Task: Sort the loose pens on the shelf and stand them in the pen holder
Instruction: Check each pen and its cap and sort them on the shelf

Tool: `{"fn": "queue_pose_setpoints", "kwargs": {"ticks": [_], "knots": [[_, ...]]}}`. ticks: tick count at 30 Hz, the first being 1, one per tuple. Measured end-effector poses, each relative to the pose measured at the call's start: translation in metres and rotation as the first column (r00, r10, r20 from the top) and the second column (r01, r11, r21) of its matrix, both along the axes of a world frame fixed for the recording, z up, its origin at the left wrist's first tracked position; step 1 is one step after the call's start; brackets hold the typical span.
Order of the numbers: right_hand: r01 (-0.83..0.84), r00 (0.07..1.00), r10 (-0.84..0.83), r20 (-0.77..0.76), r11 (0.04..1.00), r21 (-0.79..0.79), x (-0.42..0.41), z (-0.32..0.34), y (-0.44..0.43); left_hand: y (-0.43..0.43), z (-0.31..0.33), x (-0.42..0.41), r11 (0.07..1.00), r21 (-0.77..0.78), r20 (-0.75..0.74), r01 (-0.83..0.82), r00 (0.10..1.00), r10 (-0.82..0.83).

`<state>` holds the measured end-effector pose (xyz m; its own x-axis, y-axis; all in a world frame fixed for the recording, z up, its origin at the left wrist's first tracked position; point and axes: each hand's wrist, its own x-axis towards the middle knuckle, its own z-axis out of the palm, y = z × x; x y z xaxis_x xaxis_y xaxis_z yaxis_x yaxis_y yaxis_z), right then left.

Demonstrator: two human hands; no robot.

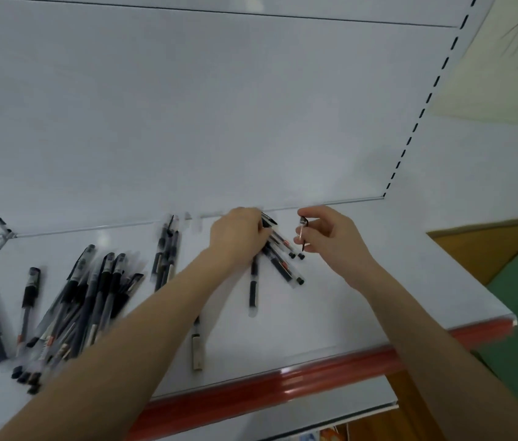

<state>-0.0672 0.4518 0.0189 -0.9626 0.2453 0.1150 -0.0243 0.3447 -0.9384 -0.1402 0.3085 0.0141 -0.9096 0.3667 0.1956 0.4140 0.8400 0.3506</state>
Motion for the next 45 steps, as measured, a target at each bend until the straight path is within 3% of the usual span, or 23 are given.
{"fn": "queue_pose_setpoints", "kwargs": {"ticks": [4, 12, 21, 24, 26, 29, 31, 36, 45], "knots": [[0.005, 1.000, -0.006, 0.006, 0.995, 0.104, 0.008, -0.004, 0.007, 0.014, -0.006, -0.002, 0.999, -0.034, 0.075, -0.004, 0.997, 0.007], [0.014, 1.000, -0.015, 0.008, 0.993, 0.116, 0.005, -0.007, 0.012, 0.008, 0.006, -0.008, 0.988, -0.157, 0.207, -0.003, 0.978, 0.036], [-0.013, 1.000, 0.010, 0.027, 0.993, 0.114, -0.001, -0.011, 0.004, -0.002, 0.000, -0.001, 0.987, -0.143, 0.227, -0.072, 0.968, 0.104], [-0.022, 1.000, 0.023, -0.002, 0.998, 0.061, 0.000, -0.008, 0.002, -0.015, 0.004, 0.002, 0.997, -0.024, 0.276, -0.070, 0.958, 0.074], [-0.033, 0.999, 0.032, -0.037, 0.999, -0.029, 0.002, -0.003, -0.002, -0.025, 0.011, 0.011, 0.978, 0.185, 0.337, -0.099, 0.941, 0.032], [-0.082, 0.992, 0.064, -0.106, 0.982, -0.171, 0.004, 0.011, -0.009, -0.042, 0.027, 0.036, 0.837, 0.529, 0.406, -0.141, 0.908, -0.104], [-0.123, 0.984, 0.086, -0.153, 0.960, -0.252, 0.004, 0.024, -0.016, -0.051, 0.034, 0.054, 0.741, 0.657, 0.386, -0.137, 0.906, -0.175], [-0.232, 0.943, 0.145, -0.299, 0.931, -0.280, 0.005, 0.057, -0.038, -0.076, 0.042, 0.092, 0.664, 0.743, 0.261, -0.083, 0.950, -0.173], [-0.394, 0.882, 0.330, -0.336, 0.907, -0.145, 0.013, 0.075, -0.077, -0.110, 0.040, 0.110, 0.679, 0.731, 0.199, -0.073, 0.974, -0.109]]}}
